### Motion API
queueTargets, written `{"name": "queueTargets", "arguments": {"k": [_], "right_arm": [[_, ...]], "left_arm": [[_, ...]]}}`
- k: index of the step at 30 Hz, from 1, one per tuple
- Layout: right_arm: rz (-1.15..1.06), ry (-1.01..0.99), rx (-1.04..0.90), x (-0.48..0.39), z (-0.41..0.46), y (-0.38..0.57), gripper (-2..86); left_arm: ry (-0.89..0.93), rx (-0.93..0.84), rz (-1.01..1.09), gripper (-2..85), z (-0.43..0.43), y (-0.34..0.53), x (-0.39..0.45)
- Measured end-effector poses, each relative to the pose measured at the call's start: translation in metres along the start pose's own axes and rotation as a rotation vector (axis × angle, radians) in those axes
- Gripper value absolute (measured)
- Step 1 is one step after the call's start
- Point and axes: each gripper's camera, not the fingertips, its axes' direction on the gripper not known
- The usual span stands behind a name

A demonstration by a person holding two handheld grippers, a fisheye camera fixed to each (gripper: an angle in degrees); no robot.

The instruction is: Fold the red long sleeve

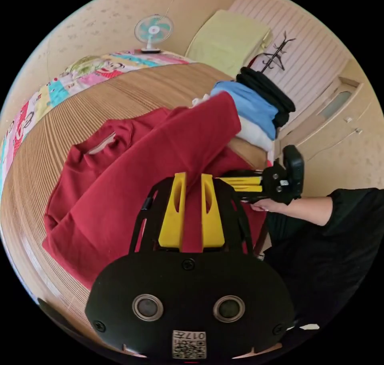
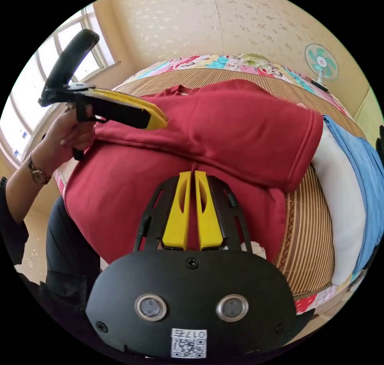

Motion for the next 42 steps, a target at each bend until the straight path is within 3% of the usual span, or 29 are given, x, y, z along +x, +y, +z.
{"name": "queueTargets", "arguments": {"k": [4, 7, 11, 12, 15, 18, 21, 23, 24, 25, 27, 29, 31, 34, 36, 38, 41, 42], "right_arm": [[0.054, -0.094, -0.022, 0.013, -0.011, -0.004, 1.2], [0.044, -0.110, -0.035, 0.006, -0.044, 0.018, 0.7], [0.092, 0.202, 0.121, -0.004, -0.087, 0.079, 0.5], [0.058, 0.226, 0.080, -0.002, -0.076, 0.078, 0.4], [-0.034, 0.236, -0.083, 0.007, -0.038, 0.027, 0.4], [0.056, 0.141, -0.251, 0.025, -0.003, -0.066, 0.4], [0.076, 0.120, -0.284, 0.040, 0.022, -0.138, 0.6], [0.150, 0.137, -0.196, 0.047, -0.004, -0.160, 0.8], [0.149, 0.118, -0.042, 0.044, -0.041, -0.161, 1.0], [0.130, 0.108, 0.033, 0.041, -0.060, -0.157, 1.1], [0.074, 0.137, 0.209, 0.032, -0.114, -0.119, 1.8], [0.065, 0.159, 0.198, 0.033, -0.127, -0.082, 2.9], [0.091, 0.159, 0.143, 0.039, -0.128, -0.043, 5.6], [0.181, 0.153, -0.017, 0.053, -0.113, 0.021, 10.4], [0.226, 0.120, -0.095, 0.057, -0.101, 0.061, 9.8], [0.248, 0.104, -0.016, 0.058, -0.111, 0.078, 7.4], [0.316, -0.114, -0.023, 0.075, -0.130, 0.074, 4.3], [0.326, -0.229, 0.043, 0.081, -0.149, 0.075, 4.1]], "left_arm": [[0.041, 0.259, -0.260, 7.4, -0.026, 0.090, 0.000], [-0.054, 0.310, -0.375, 8.0, -0.041, 0.165, 0.021], [-0.267, 0.266, -0.453, 7.2, -0.033, 0.232, 0.051], [-0.289, 0.232, -0.451, 4.5, -0.020, 0.237, 0.050], [-0.257, 0.112, -0.483, 0.8, 0.005, 0.203, 0.017], [-0.214, -0.053, -0.437, -0.5, 0.021, 0.126, -0.029], [-0.274, -0.064, -0.466, -0.7, 0.019, 0.070, -0.076], [-0.325, 0.069, -0.605, -0.7, -0.015, 0.065, -0.097], [-0.322, 0.247, -0.668, -0.6, -0.052, 0.076, -0.099], [-0.280, 0.427, -0.639, -0.4, -0.085, 0.092, -0.093], [-0.229, 0.568, -0.530, 0.3, -0.117, 0.120, -0.079], [-0.209, 0.525, -0.493, 3.6, -0.123, 0.146, -0.072], [-0.212, 0.364, -0.527, 12.2, -0.105, 0.184, -0.068], [-0.137, 0.227, -0.600, 15.7, -0.072, 0.242, -0.060], [-0.085, 0.173, -0.657, 15.2, -0.056, 0.273, -0.051], [-0.105, 0.215, -0.706, 11.2, -0.059, 0.300, -0.035], [-0.039, 0.127, -0.827, 6.0, -0.059, 0.312, -0.035], [0.065, 0.119, -0.838, 4.8, -0.064, 0.314, -0.041]]}}
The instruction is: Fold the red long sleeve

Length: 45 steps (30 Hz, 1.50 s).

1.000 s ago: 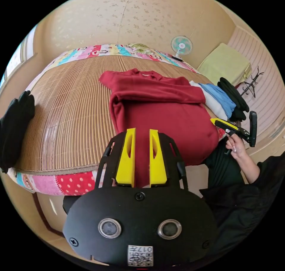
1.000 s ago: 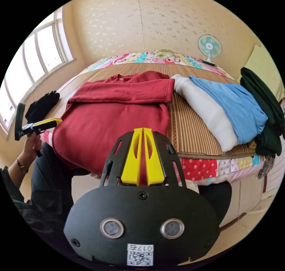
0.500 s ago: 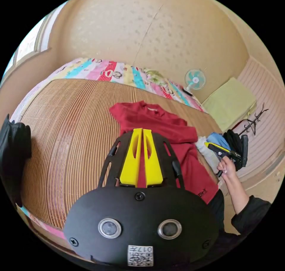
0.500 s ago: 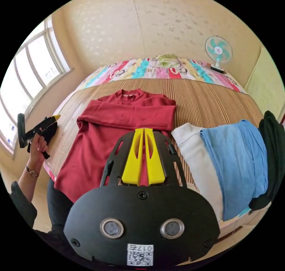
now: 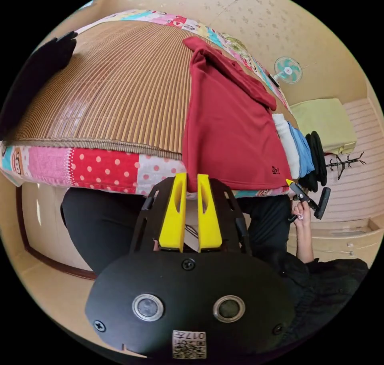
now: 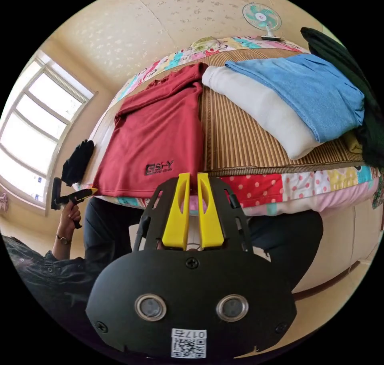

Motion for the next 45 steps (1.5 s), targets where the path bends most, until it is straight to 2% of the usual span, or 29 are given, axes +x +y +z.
{"name": "queueTargets", "arguments": {"k": [4, 6, 8, 10, 13, 18, 20, 21, 23, 24, 28, 31, 32, 34, 36, 39, 41, 45], "right_arm": [[-0.053, -0.339, 0.113, -0.004, -0.068, 0.009, 3.6], [-0.093, -0.488, 0.203, -0.018, -0.119, 0.022, 3.4], [-0.106, -0.514, 0.272, -0.031, -0.151, 0.026, 3.4], [-0.107, -0.457, 0.322, -0.044, -0.170, 0.019, 3.4], [-0.158, -0.341, 0.351, -0.061, -0.166, -0.021, 3.5], [-0.154, -0.098, 0.346, -0.076, -0.072, -0.171, 4.6], [-0.043, -0.087, 0.297, -0.072, -0.037, -0.214, 5.8], [0.025, -0.111, 0.280, -0.073, -0.025, -0.228, 6.6], [-0.016, -0.142, 0.351, -0.092, -0.025, -0.223, 7.2], [-0.088, -0.106, 0.380, -0.110, -0.023, -0.212, 7.3], [-0.229, 0.146, 0.324, -0.138, 0.023, -0.167, 8.1], [-0.274, 0.423, 0.122, -0.117, 0.102, -0.137, 7.8], [-0.276, 0.562, -0.008, -0.100, 0.141, -0.128, 7.6], [-0.362, 0.598, 0.139, -0.096, 0.149, -0.102, 7.3], [-0.392, 0.663, 0.127, -0.102, 0.153, -0.101, 6.6], [-0.305, 0.606, 0.094, -0.092, 0.144, -0.121, 5.1], [-0.257, 0.535, 0.089, -0.075, 0.137, -0.131, 4.2], [-0.154, 0.306, 0.120, -0.025, 0.101, -0.141, 2.7]], "left_arm": [[0.606, 0.136, 0.048, 4.2, -0.081, 0.012, -0.029], [0.761, 0.186, 0.061, 4.3, -0.120, 0.027, -0.034], [0.841, 0.255, 0.076, 4.4, -0.161, 0.041, -0.031], [0.757, 0.335, 0.070, 4.5, -0.202, 0.047, -0.025], [0.639, 0.378, 0.044, 4.6, -0.213, 0.015, -0.021], [0.664, 0.434, -0.036, 5.1, -0.181, -0.119, -0.041], [0.644, 0.413, -0.056, 7.7, -0.168, -0.172, -0.049], [0.695, 0.437, -0.079, 11.6, -0.163, -0.189, -0.056], [0.771, 0.481, -0.058, 13.6, -0.168, -0.191, -0.057], [0.731, 0.507, -0.020, 14.0, -0.175, -0.182, -0.051], [0.353, 0.472, -0.072, 16.0, -0.152, -0.121, -0.046], [0.229, 0.366, -0.178, 17.8, -0.100, -0.086, -0.060], [0.229, 0.345, -0.200, 18.2, -0.089, -0.081, -0.064], [0.326, 0.243, -0.257, 18.0, -0.047, -0.075, -0.073], [0.402, 0.209, -0.285, 16.0, -0.029, -0.078, -0.072], [0.453, 0.241, -0.275, 7.7, -0.036, -0.099, -0.053], [0.472, 0.319, -0.181, 6.6, -0.056, -0.117, -0.017], [0.319, 0.358, 0.252, 6.6, -0.072, -0.158, 0.148]]}}
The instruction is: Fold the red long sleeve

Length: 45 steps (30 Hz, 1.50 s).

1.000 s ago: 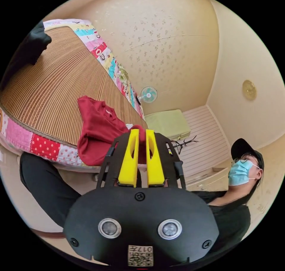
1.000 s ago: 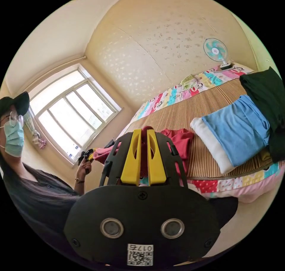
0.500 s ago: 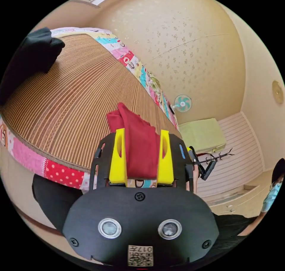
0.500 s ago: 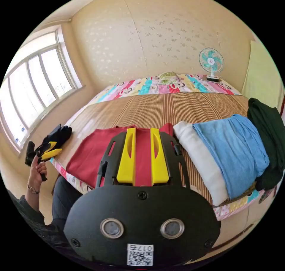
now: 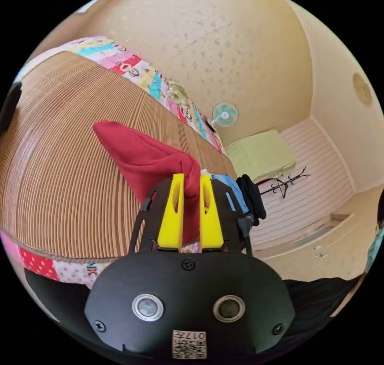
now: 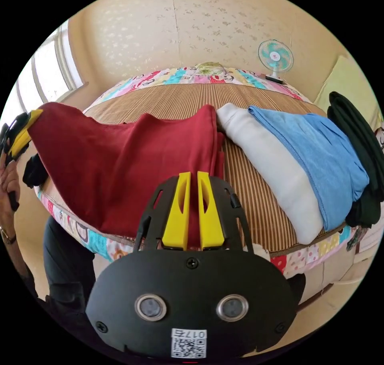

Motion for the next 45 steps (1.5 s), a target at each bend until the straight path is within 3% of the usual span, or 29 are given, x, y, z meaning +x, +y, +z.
{"name": "queueTargets", "arguments": {"k": [4, 7, 12, 15, 17, 19, 21, 23, 25, 27, 29, 33, 37, 42, 45], "right_arm": [[0.151, -0.140, 0.044, 0.067, -0.031, 0.009, 2.3], [0.277, -0.150, 0.127, 0.133, -0.065, 0.028, 3.6], [0.445, -0.340, 0.158, 0.246, -0.100, 0.050, 8.6], [0.465, -0.503, 0.137, 0.283, -0.092, 0.043, 12.0], [0.453, -0.580, 0.063, 0.297, -0.076, 0.028, 14.3], [0.453, -0.616, -0.036, 0.307, -0.055, 0.012, 16.9], [0.464, -0.655, -0.203, 0.315, -0.025, -0.003, 18.6], [0.494, -0.637, -0.239, 0.324, -0.022, -0.007, 18.6], [0.525, -0.750, -0.360, 0.335, -0.017, -0.009, 18.1], [0.476, -0.976, -0.593, 0.316, 0.007, 0.000, 17.1], [0.420, -1.134, -0.643, 0.292, 0.013, 0.014, 15.5], [0.362, -1.562, -0.505, 0.220, 0.018, 0.015, 12.9], [0.091, -1.617, -0.434, 0.117, 0.005, -0.045, 11.8], [-0.241, -1.609, -0.319, -0.081, -0.029, -0.131, 10.9], [-0.289, -1.609, -0.212, -0.175, -0.041, -0.137, 11.4]], "left_arm": [[0.167, -0.232, 0.363, 8.9, 0.095, 0.013, 0.117], [0.342, -0.354, 0.461, 10.3, 0.123, 0.044, 0.145], [0.108, -0.163, 0.162, 14.7, 0.083, 0.064, 0.079], [-0.057, -0.177, -0.051, 19.2, 0.076, 0.070, 0.020], [-0.021, -0.280, -0.154, 19.7, 0.095, 0.075, -0.010], [0.211, -0.473, -0.286, 16.0, 0.137, 0.088, -0.036], [0.282, -0.513, -0.334, 10.0, 0.147, 0.100, -0.042], [0.398, -0.519, -0.333, 8.0, 0.142, 0.105, -0.039], [0.507, -0.476, -0.305, 7.6, 0.107, 0.103, -0.027], [0.511, -0.457, -0.231, 7.4, 0.069, 0.095, -0.012], [0.513, -0.415, -0.168, 7.4, 0.021, 0.087, -0.002], [0.491, -0.258, -0.138, 7.6, -0.104, 0.066, -0.018], [0.341, -0.018, -0.044, 7.7, -0.248, 0.034, -0.039], [0.201, 0.283, 0.006, 9.3, -0.426, 0.006, -0.062], [0.093, 0.544, 0.023, 11.1, -0.538, 0.043, -0.062]]}}
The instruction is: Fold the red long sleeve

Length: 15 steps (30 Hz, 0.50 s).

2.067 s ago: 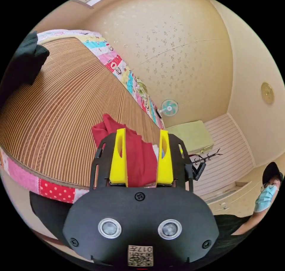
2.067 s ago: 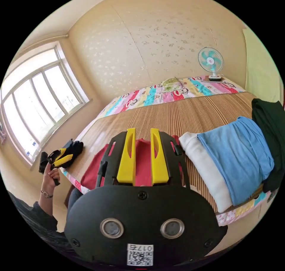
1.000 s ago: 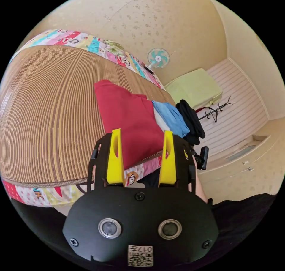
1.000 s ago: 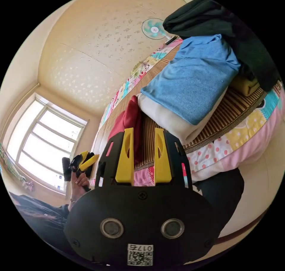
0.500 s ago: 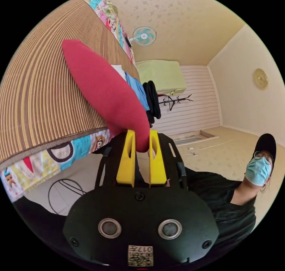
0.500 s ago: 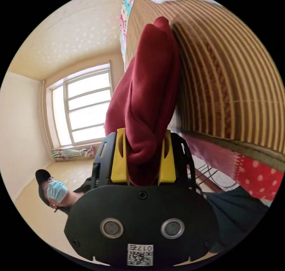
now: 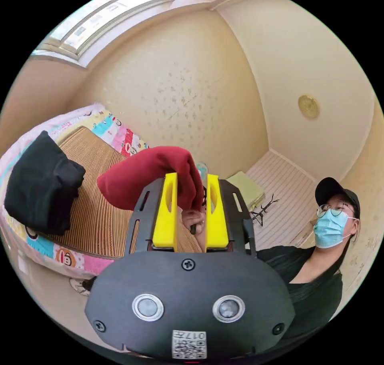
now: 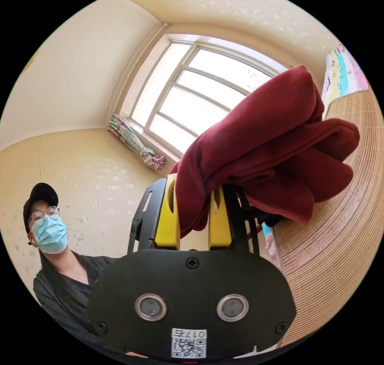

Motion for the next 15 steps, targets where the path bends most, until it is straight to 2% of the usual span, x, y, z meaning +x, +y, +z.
{"name": "queueTargets", "arguments": {"k": [1, 3, 8, 10, 13, 15], "right_arm": [[-0.002, 0.010, 0.004, 0.002, 0.017, -0.003, 11.5], [0.001, 0.088, 0.007, 0.021, 0.079, -0.003, 12.1], [0.322, 0.222, -0.110, 0.139, 0.162, 0.070, 11.6], [0.336, 0.305, -0.180, 0.161, 0.164, 0.119, 9.9], [0.333, 0.319, -0.309, 0.166, 0.137, 0.203, 9.4], [0.280, 0.433, -0.344, 0.140, 0.088, 0.252, 10.2]], "left_arm": [[-0.067, 0.098, 0.018, 11.0, -0.042, 0.007, 0.005], [-0.193, 0.188, 0.007, 9.9, -0.088, 0.030, 0.008], [-0.460, 0.171, -0.187, 11.2, -0.121, 0.127, -0.036], [-0.531, 0.047, -0.333, 11.6, -0.101, 0.181, -0.073], [-0.609, -0.151, -0.377, 11.2, -0.057, 0.240, -0.099], [-0.667, -0.273, -0.374, 11.3, -0.027, 0.264, -0.107]]}}
